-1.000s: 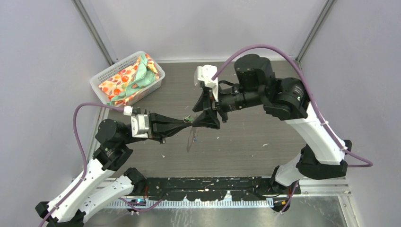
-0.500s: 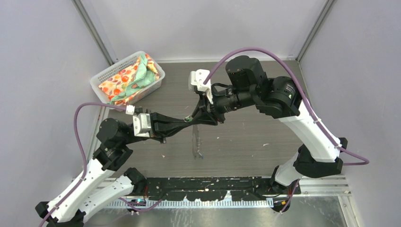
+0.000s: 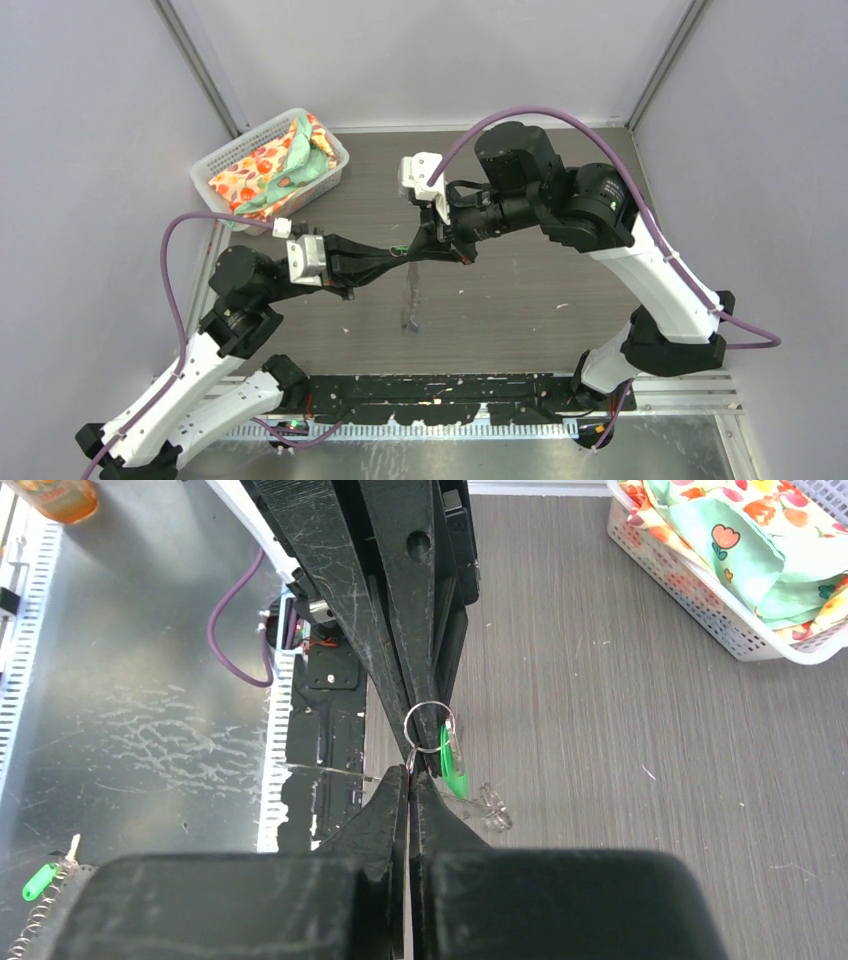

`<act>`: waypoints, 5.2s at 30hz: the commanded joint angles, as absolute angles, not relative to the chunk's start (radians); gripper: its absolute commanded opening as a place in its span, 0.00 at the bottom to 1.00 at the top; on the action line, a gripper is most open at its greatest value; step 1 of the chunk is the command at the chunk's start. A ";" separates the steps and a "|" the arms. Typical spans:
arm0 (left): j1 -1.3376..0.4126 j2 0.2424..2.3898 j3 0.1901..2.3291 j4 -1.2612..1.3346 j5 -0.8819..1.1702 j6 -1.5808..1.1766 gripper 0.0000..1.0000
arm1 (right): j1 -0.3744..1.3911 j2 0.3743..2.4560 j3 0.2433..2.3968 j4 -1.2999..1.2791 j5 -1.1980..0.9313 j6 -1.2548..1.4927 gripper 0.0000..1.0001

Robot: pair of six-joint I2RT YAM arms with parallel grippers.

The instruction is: Put the keys on the keyring

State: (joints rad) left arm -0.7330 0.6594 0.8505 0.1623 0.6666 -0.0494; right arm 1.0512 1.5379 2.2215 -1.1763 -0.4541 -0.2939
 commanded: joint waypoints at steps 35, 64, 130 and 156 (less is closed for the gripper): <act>-0.737 0.602 1.061 -0.363 0.938 0.719 0.55 | 1.031 1.421 2.055 -1.081 -0.579 -0.223 0.01; -0.736 0.702 1.157 -0.569 0.997 0.841 0.39 | 1.034 1.553 2.154 -1.215 -0.728 -0.233 0.01; -0.738 0.684 1.121 -0.662 0.944 1.033 0.28 | 1.110 1.138 1.416 -0.184 -0.264 0.198 0.01; -0.734 0.787 1.214 -0.372 0.756 0.014 0.19 | 1.144 0.980 1.171 0.076 -0.256 0.093 0.01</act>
State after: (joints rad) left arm -0.7338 0.7746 1.1740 -0.3985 0.7052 0.1009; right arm 1.1271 1.0080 1.1629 -0.0284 -0.2687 0.1257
